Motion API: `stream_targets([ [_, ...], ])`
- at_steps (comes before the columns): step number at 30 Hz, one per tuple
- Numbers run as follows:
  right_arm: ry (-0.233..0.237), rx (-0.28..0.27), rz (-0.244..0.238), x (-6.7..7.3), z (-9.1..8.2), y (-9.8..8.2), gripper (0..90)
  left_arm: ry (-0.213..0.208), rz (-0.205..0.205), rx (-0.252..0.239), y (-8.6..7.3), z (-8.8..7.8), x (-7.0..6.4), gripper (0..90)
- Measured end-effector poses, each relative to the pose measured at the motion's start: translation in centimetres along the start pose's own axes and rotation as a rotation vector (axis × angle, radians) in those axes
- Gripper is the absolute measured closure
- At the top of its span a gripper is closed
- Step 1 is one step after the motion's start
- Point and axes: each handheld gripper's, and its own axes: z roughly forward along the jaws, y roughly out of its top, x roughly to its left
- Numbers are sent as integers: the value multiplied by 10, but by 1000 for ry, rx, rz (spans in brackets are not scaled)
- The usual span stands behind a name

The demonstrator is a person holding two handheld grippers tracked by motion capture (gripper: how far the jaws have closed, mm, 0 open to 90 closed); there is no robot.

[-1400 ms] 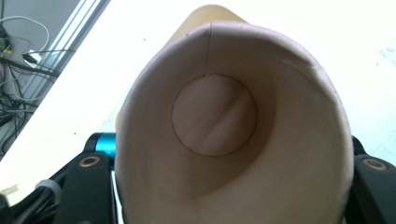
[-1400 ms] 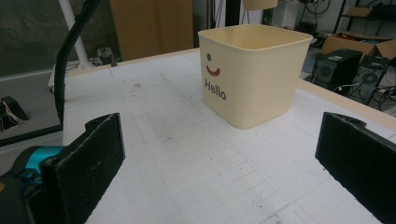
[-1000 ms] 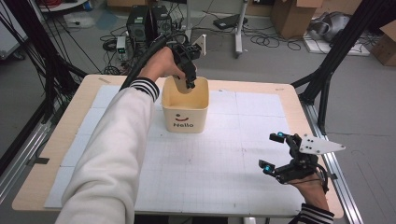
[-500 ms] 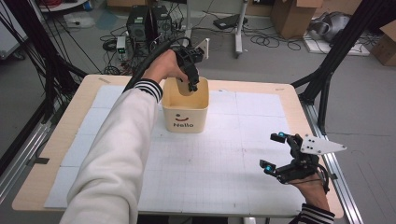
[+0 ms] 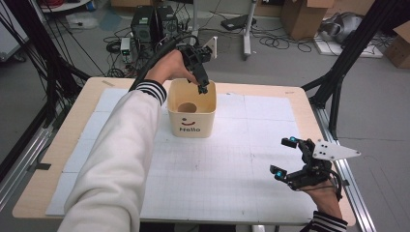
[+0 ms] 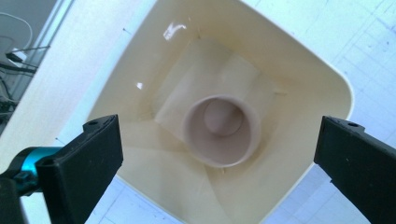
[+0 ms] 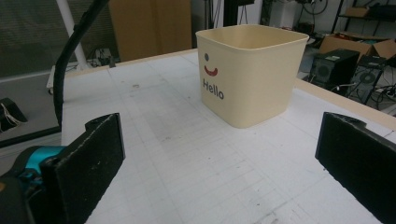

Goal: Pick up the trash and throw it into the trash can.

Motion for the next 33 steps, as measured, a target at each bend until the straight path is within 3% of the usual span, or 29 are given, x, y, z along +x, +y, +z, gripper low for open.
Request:
stream_targets([
  [13,5,-4,0,1,2,1,2,-1,-20,-107,-13,-44,-2,17],
  [24,1,7,8,-1,4,-3,2,10,18,-195,-32,-83,-7,17],
  [30,-4,8,11,0,5,-3,2,5,34,-208,-41,-91,-8,17],
  [33,-5,7,3,0,4,-2,2,-8,38,-242,-48,-93,-9,17],
])
